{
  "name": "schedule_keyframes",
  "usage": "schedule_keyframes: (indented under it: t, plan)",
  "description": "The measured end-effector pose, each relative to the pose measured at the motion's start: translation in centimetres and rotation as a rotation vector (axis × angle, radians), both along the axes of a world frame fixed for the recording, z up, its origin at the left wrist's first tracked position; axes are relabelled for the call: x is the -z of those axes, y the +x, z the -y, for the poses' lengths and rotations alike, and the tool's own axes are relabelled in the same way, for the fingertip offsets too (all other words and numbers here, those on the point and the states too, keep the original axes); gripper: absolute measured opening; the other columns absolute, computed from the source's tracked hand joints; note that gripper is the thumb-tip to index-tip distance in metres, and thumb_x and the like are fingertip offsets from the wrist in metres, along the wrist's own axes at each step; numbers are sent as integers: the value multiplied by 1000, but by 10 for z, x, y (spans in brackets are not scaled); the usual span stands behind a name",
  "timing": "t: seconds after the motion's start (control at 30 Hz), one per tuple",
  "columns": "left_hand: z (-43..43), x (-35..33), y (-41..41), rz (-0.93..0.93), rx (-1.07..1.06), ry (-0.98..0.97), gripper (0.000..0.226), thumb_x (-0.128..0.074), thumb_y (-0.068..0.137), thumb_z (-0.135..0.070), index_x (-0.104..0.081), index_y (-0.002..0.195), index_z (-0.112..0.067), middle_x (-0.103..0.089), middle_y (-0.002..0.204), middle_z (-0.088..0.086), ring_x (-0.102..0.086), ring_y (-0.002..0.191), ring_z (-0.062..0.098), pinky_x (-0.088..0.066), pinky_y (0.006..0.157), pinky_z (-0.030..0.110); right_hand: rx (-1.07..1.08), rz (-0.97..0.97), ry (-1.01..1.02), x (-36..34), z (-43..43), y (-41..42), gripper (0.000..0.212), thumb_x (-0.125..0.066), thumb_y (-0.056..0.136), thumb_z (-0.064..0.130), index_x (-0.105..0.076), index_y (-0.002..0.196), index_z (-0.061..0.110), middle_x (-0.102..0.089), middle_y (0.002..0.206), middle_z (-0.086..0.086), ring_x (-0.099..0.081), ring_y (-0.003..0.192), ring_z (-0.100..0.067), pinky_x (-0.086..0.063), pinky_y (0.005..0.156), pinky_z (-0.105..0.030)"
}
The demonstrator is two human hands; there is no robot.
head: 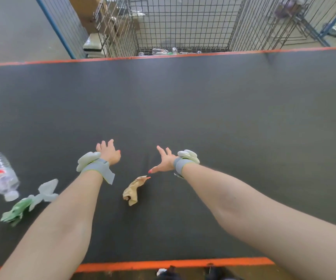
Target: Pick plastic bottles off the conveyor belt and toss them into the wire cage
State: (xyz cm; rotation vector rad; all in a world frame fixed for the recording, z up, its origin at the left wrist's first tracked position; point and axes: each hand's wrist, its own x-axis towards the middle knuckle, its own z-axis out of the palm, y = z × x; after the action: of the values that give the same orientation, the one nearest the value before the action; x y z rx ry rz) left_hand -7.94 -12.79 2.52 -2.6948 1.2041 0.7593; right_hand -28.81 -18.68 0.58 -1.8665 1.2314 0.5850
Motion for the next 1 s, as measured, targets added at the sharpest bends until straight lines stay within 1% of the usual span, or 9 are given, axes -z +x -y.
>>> schedule_keyframes:
  t: [0.13,0.23,0.3,0.37,0.43,0.6,0.77,0.83,1.0]
  plan:
    - [-24,10,1,31,32,29,60,-36,102,-30,-11,154,-14,-3,160,13,5,148,30,-9,120,46,-39,37,25,16,-28,6,123,-77,71,55,13,152,38,19,161,-1,0,150,-29,-18,118,-50]
    - [-43,14,2,48,23,81,60,-36,101,-35,-10,154,-19,0,161,8,7,149,25,-7,118,54,-8,46,-40,37,-55,0,122,-80,73,23,12,151,41,27,158,1,4,150,-25,-31,112,-46]
    - [-53,18,4,28,22,96,63,-36,101,-38,-9,154,-20,2,161,8,8,149,26,-7,117,56,95,46,-175,45,-61,-9,115,-67,77,-2,8,153,40,29,157,-2,3,149,-28,-27,114,-45]
    - [-61,19,8,23,2,94,64,-37,100,-39,-9,154,-20,3,161,8,9,149,26,-7,117,56,175,0,-310,44,-58,-12,105,-55,82,-9,7,153,37,28,157,-6,1,149,-32,-19,117,-43]
    - [-68,16,11,22,-38,81,65,-39,100,-37,-9,154,-18,5,161,10,11,148,28,-6,118,54,227,-13,-346,36,-51,-7,97,-53,87,0,7,153,37,25,159,-3,2,149,-31,-15,118,-44]
    - [-76,10,17,144,-155,-45,64,-38,99,-32,-8,153,-19,13,160,6,13,148,25,-1,116,59,100,-15,-344,18,-39,20,85,-50,92,27,8,153,38,15,162,5,10,150,-23,4,112,-63]
    - [-86,1,33,208,-256,-108,73,-42,96,-23,1,154,-21,17,160,1,14,148,22,4,115,62,84,222,-131,14,-45,66,86,-60,92,32,-1,155,31,-9,162,-5,-13,147,-29,-17,119,-47]
    - [-92,2,44,218,-270,-87,76,-43,96,-24,6,154,-21,19,160,1,14,148,22,1,115,62,17,250,-105,17,-50,89,85,-61,92,35,-5,155,30,-22,157,-8,-27,142,-32,-25,116,-46]
    - [-91,9,44,157,-258,-17,74,-41,98,-25,9,153,-21,20,159,2,12,149,23,-4,116,61,-61,214,-73,32,-58,104,101,-71,82,41,0,154,36,-33,145,-9,-41,131,-36,-33,110,-48]
